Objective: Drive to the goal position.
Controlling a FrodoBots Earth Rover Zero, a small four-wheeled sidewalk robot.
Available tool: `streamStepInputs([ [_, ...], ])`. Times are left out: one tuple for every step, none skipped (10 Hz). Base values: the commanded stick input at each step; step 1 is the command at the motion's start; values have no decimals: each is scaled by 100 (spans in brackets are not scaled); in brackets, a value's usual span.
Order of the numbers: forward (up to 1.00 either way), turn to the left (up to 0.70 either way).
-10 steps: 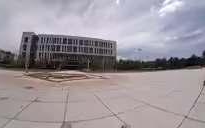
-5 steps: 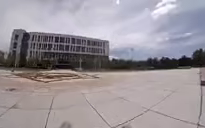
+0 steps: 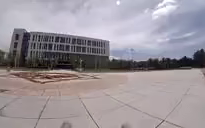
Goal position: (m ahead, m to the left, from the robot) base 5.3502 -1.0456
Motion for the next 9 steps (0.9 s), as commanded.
streamStepInputs([
  [70, -5],
  [70, -26],
  [70, -31],
  [70, -34],
  [70, -33],
  [70, -10],
  [70, 0],
  [70, 0],
  [70, 0],
])
